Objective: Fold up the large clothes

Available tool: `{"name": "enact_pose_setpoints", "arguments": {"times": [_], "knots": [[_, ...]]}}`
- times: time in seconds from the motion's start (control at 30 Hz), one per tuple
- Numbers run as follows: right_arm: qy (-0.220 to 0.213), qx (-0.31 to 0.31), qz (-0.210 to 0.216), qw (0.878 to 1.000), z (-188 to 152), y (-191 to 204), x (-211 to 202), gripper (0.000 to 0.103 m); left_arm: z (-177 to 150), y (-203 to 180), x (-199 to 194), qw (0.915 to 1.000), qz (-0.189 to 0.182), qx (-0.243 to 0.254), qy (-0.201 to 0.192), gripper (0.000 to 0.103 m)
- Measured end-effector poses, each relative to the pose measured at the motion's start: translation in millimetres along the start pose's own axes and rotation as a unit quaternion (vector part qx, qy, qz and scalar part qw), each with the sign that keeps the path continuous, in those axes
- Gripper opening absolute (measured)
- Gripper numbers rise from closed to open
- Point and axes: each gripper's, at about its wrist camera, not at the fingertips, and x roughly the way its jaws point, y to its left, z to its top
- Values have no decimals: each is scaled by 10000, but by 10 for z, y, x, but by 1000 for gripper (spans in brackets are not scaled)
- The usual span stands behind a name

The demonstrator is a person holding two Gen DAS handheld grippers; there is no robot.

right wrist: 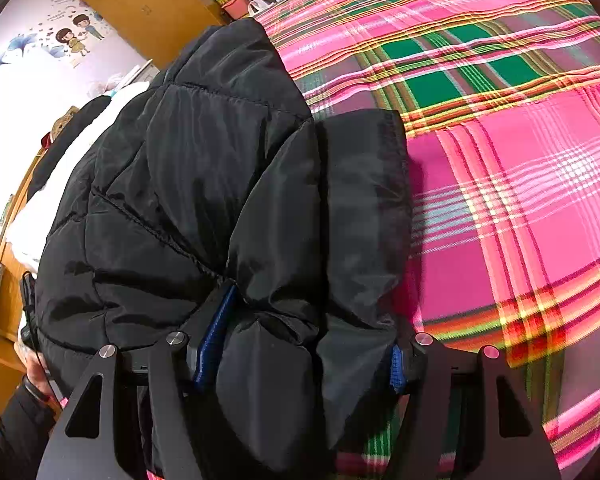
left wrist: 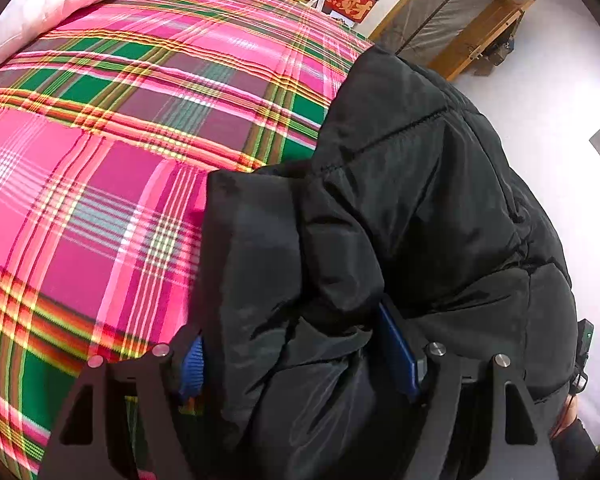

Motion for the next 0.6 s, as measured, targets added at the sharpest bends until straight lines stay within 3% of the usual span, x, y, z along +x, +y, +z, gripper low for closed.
{"name": "enact_pose_setpoints", "arguments": {"times": [0.1,0.27,0.37,0.6], "knots": [[0,-26,-6,10000,25,42,-11,51,18,-26,1,10000,9,71,26,73],[-34,-67,-200,9998,63,183,-88,35,22,-200,-68,9993,194,315,-39,43],[-86,-147,-339,9993,87,281,-208,27,44,-288,-172,9988,335,337,-116,30],[-348,-280,-310,9985,87,469,-615,20,13,-418,-720,9966,308,329,-696,23]]}}
